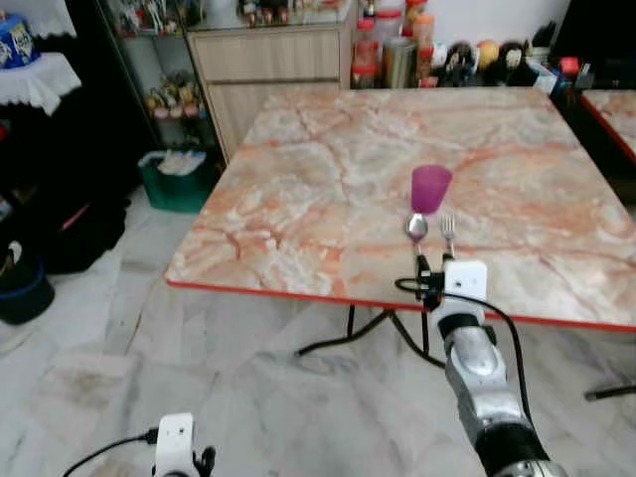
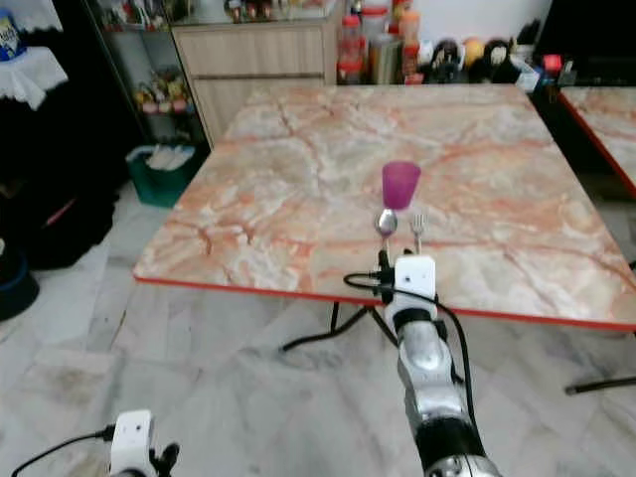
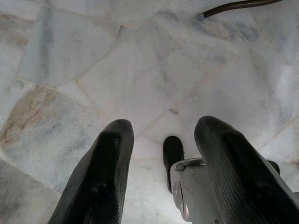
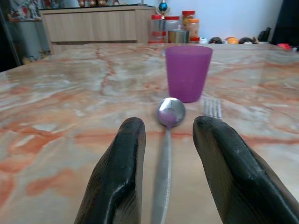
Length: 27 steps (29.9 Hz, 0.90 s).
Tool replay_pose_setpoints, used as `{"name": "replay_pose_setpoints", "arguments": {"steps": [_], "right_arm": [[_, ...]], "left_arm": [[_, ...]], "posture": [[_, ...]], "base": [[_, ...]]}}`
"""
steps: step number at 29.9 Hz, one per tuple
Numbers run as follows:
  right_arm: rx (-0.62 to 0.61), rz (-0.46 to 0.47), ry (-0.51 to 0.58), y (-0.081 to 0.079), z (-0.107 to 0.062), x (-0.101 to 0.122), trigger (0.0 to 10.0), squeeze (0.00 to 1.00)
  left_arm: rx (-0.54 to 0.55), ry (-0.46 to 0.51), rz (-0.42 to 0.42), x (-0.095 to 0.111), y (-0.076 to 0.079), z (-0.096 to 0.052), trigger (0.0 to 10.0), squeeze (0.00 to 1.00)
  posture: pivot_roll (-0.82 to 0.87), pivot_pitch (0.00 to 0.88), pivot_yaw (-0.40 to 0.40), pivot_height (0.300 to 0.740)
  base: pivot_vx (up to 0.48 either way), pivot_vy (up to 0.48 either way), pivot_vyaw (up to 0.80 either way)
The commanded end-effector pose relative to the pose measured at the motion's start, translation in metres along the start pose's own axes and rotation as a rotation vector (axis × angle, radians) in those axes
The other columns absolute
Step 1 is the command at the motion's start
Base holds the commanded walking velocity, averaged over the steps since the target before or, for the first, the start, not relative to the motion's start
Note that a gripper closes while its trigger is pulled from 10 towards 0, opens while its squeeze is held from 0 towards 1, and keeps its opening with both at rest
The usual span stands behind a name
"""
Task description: Setting the table
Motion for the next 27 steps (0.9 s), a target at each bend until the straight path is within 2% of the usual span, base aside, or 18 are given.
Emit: {"name": "replay_pose_setpoints", "arguments": {"steps": [1,5,9,19,22,27], "right_arm": [[0.014,0.005,0.025,-0.006,0.005,0.008,10.0,0.0],[0.018,0.016,0.021,-0.008,0.008,0.01,10.0,0.0],[0.026,0.02,0.046,-0.007,0.01,0.013,10.0,0.0],[0.019,0.022,0.064,-0.009,0.013,0.018,10.0,0.0],[0.03,0.051,0.064,-0.012,0.014,0.019,10.0,0.0],[0.032,0.039,0.081,-0.012,0.014,0.021,10.0,0.0]], "left_arm": [[0.019,0.002,-0.009,0.0,-0.006,-0.001,10.0,0.0],[0.02,0.004,-0.01,0.001,-0.005,-0.001,10.0,0.0],[0.021,0.005,-0.018,0.001,-0.005,-0.001,10.0,0.0],[0.019,0.001,-0.023,0.0,-0.004,-0.001,10.0,0.0],[0.018,0.001,-0.023,0.0,-0.004,-0.001,10.0,0.0],[0.017,0.0,-0.023,0.0,-0.004,-0.001,10.0,0.0]], "posture": [[0.04,0.0,0.089,0.74],[0.04,0.0,0.084,0.74],[0.04,0.0,0.082,0.74],[0.04,0.0,0.08,0.74],[0.04,0.0,0.079,0.74],[0.04,0.0,0.078,0.74]], "base": [[0.0,0.0,0.0],[0.0,0.0,0.0],[0.247,0.0,-0.68],[0.271,0.0,0.0],[0.3,0.0,-0.6],[0.302,0.0,-0.55]]}}
Point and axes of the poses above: a point about 5 cm out from each wrist's last joint towards the gripper, its own z axis pointing out of the wrist towards the gripper, its own x axis along the axis of the wrist's last joint, y = z × x, the point moved 1 cm from there along z, pointing out of the wrist towards the gripper, and after that the axes turned 15 degrees about -z, right-handed, at the moved point
